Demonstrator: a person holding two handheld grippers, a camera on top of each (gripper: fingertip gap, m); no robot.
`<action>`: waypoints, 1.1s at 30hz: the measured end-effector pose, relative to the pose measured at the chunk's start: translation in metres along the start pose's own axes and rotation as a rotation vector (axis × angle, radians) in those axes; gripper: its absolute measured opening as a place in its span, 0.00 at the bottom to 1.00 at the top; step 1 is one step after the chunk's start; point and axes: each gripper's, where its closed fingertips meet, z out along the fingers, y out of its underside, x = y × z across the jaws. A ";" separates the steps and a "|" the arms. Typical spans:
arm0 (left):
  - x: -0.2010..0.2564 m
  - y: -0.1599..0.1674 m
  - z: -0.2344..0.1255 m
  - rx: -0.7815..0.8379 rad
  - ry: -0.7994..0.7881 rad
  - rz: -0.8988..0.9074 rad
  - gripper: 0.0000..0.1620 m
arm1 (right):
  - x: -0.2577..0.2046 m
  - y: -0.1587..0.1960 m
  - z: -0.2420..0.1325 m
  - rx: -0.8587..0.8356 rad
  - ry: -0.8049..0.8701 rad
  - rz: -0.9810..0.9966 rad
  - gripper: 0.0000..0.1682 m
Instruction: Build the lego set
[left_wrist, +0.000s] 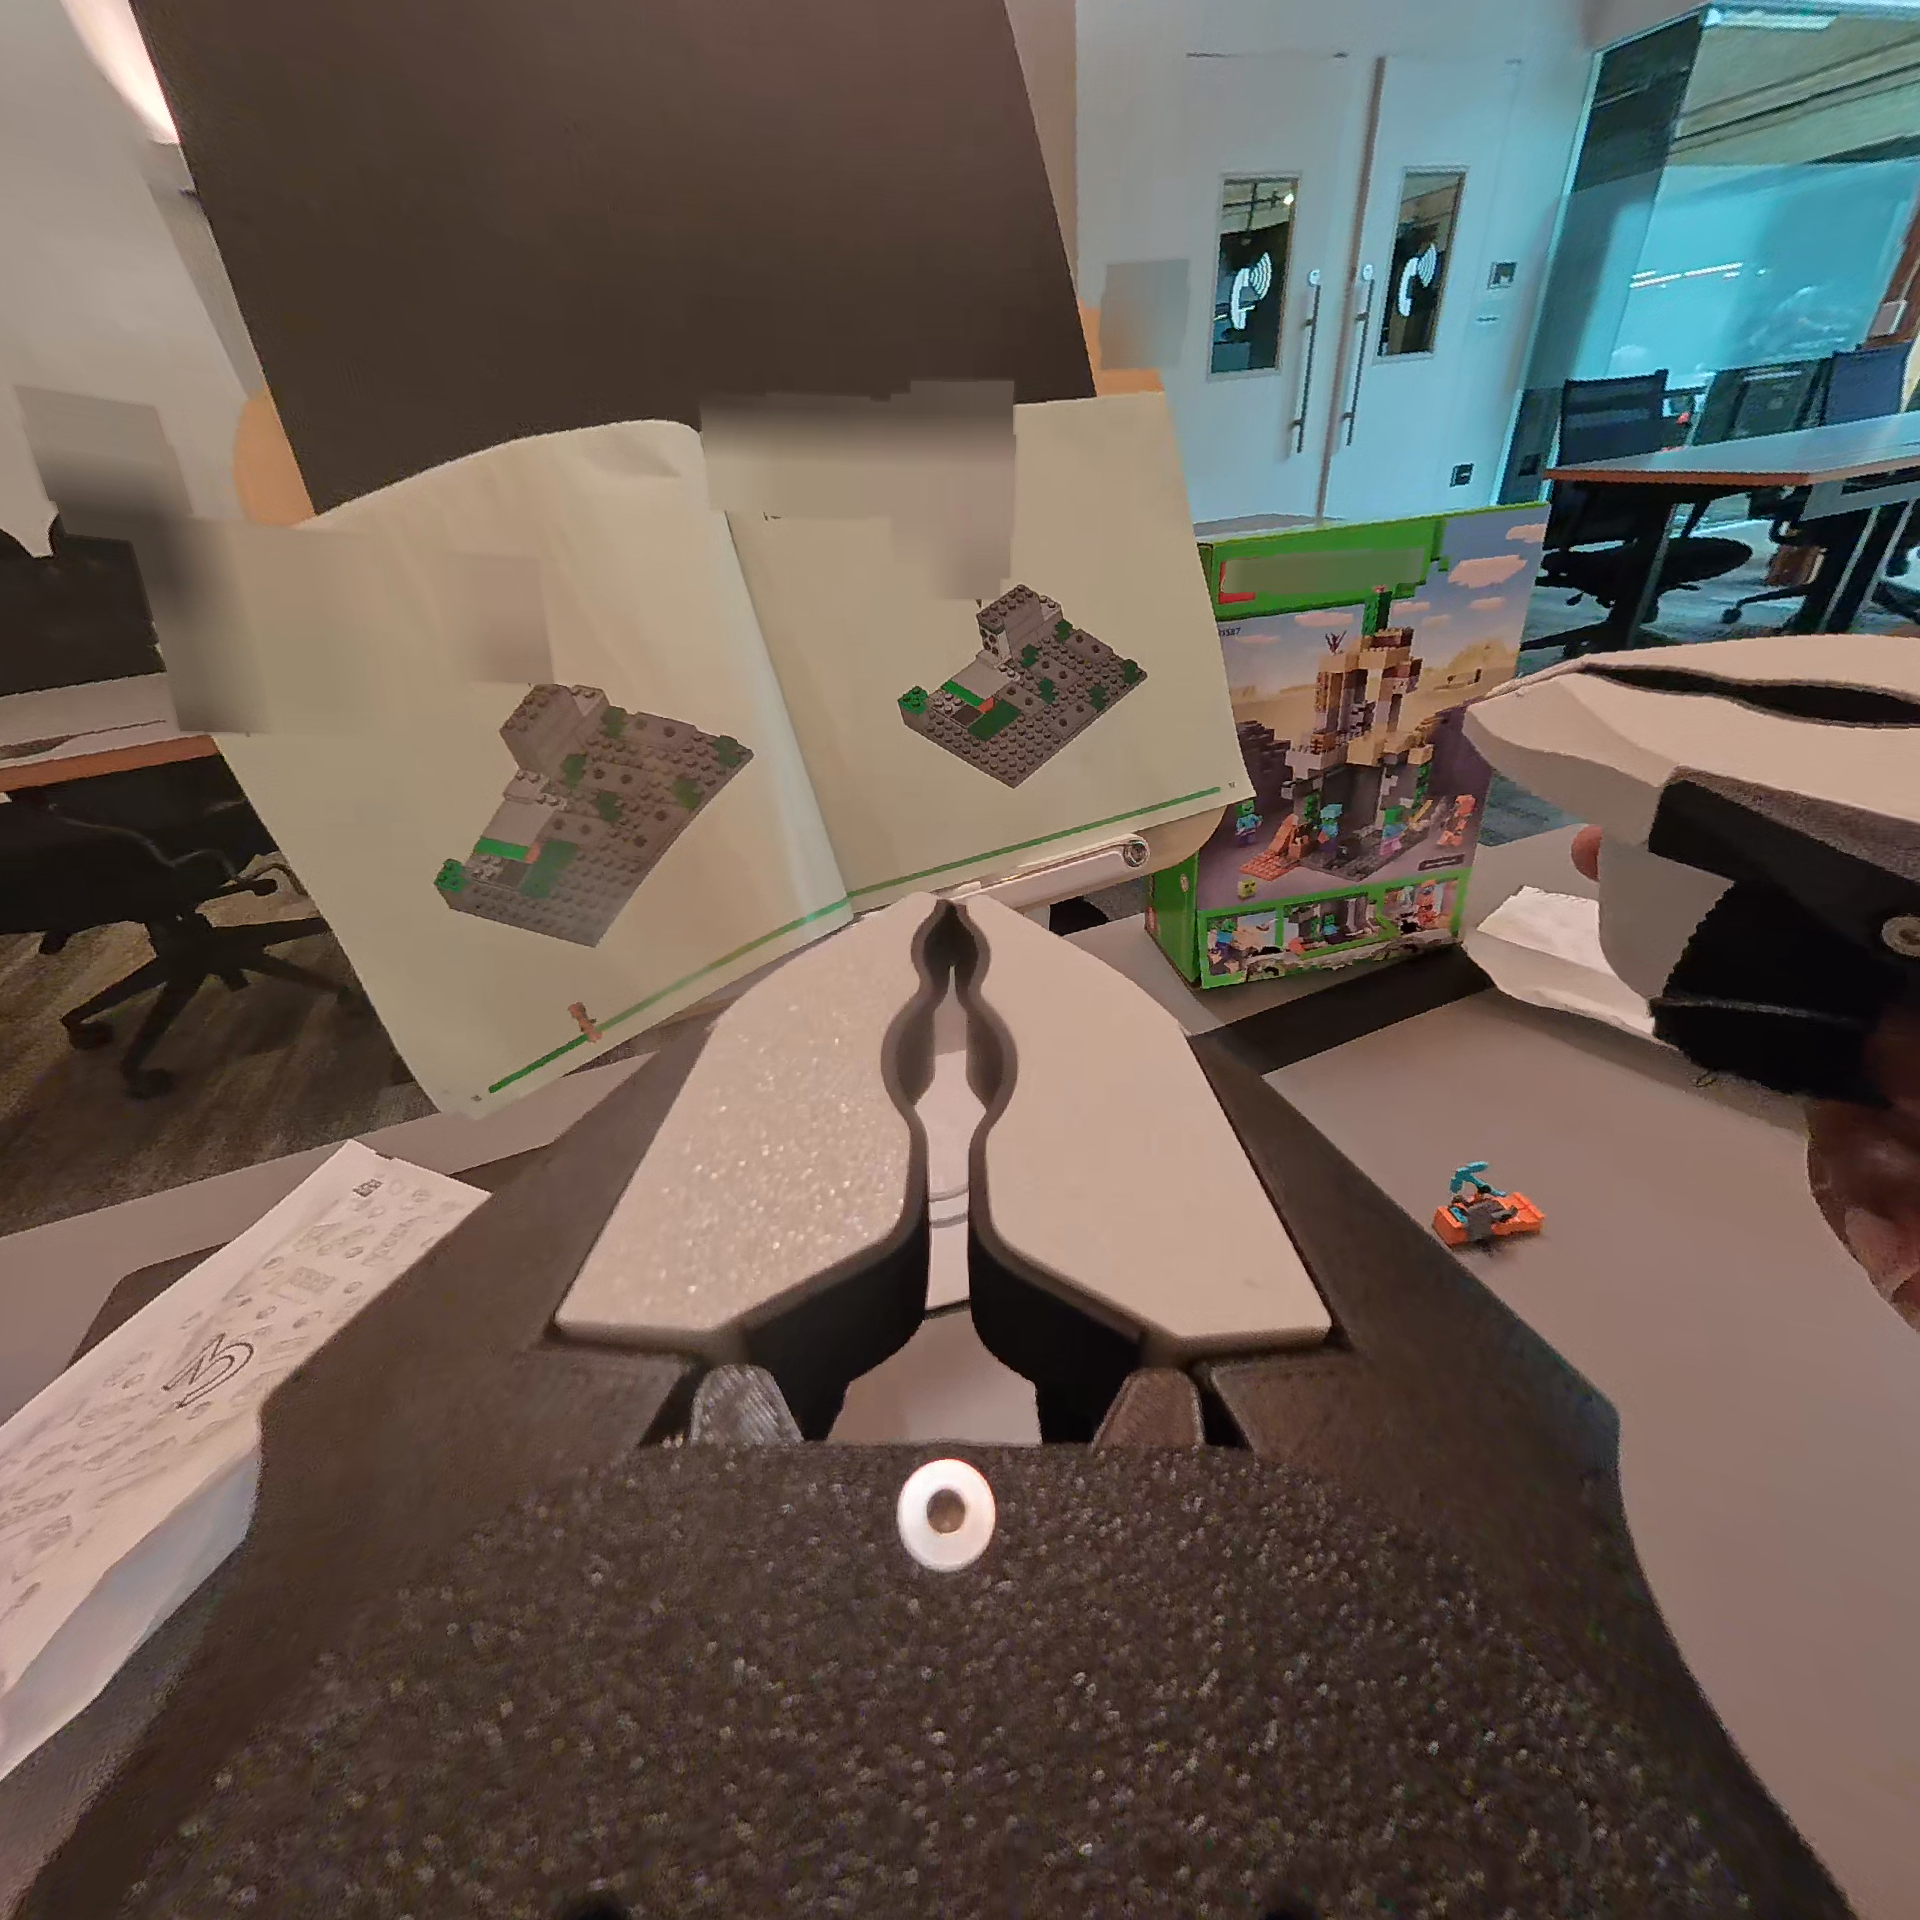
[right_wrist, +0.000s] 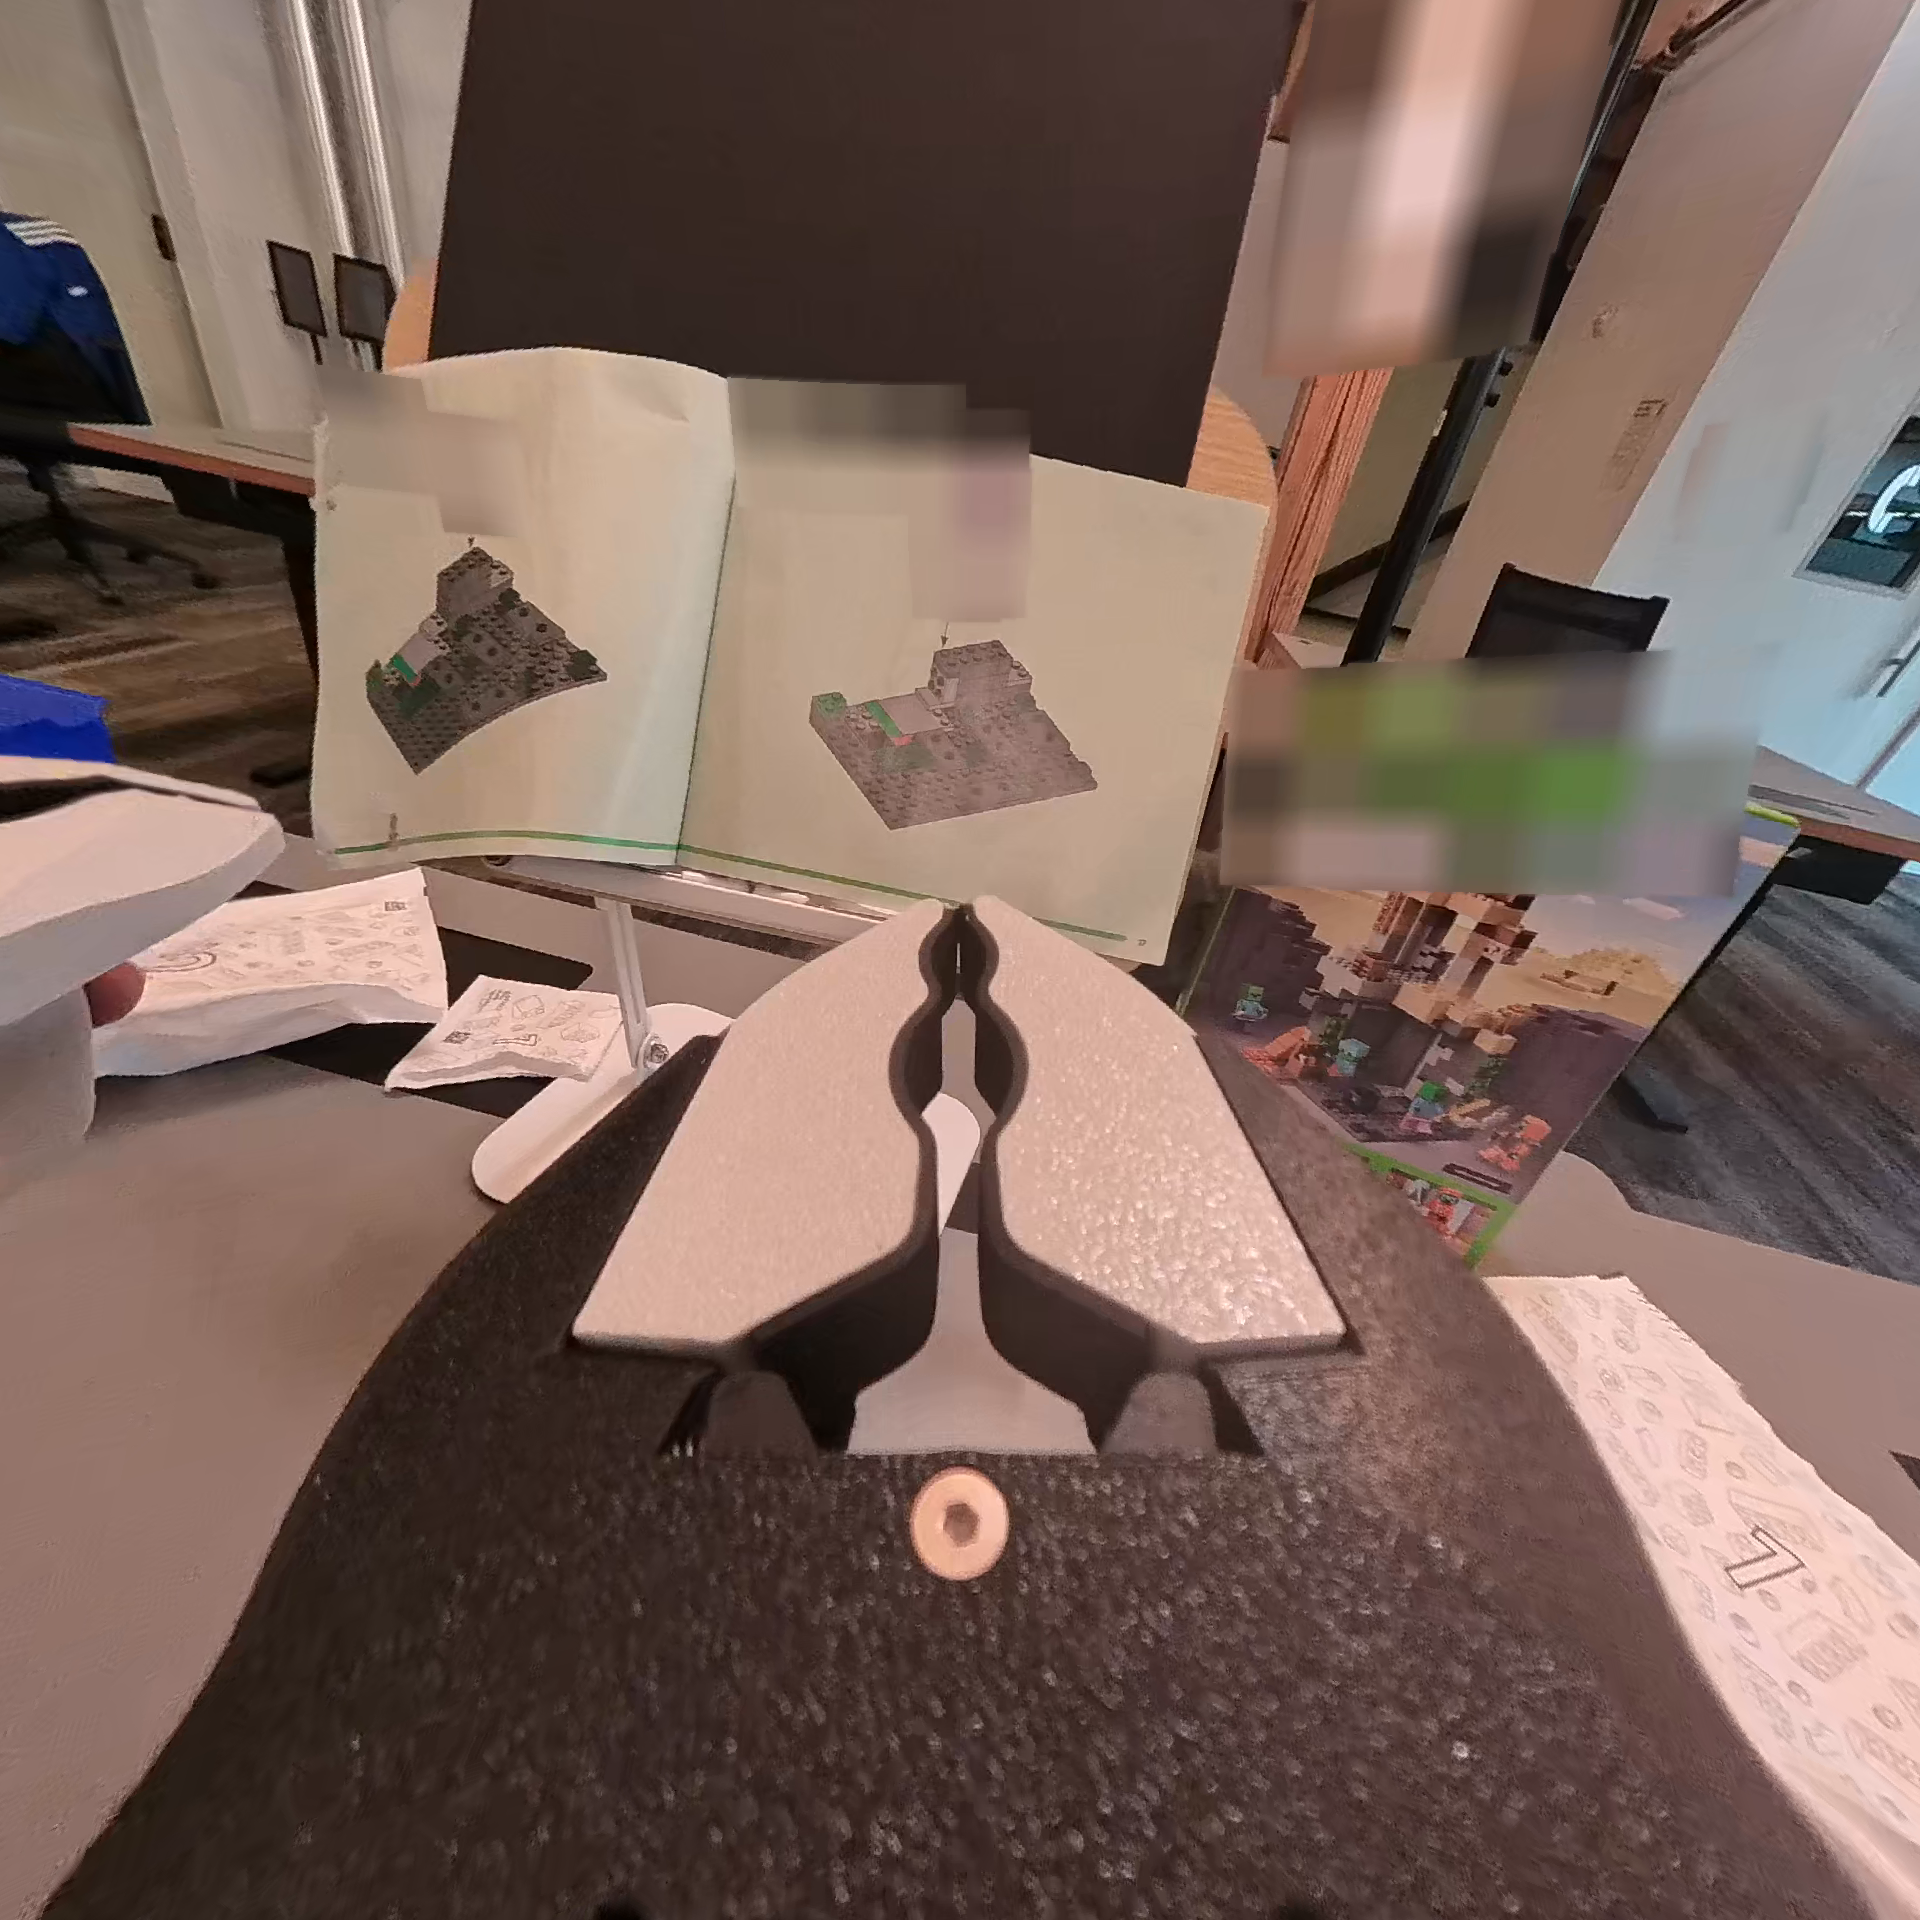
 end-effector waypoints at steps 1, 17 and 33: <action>0.000 0.000 0.000 0.000 0.002 0.000 0.00 | -0.001 0.000 0.000 0.000 -0.001 -0.003 0.00; 0.000 -0.006 -0.004 0.036 0.060 0.031 0.00 | 0.003 0.014 0.010 0.036 -0.067 -0.040 0.03; -0.014 0.000 -0.003 0.016 0.067 0.005 0.02 | 0.048 0.075 0.057 0.092 -0.226 -0.374 0.14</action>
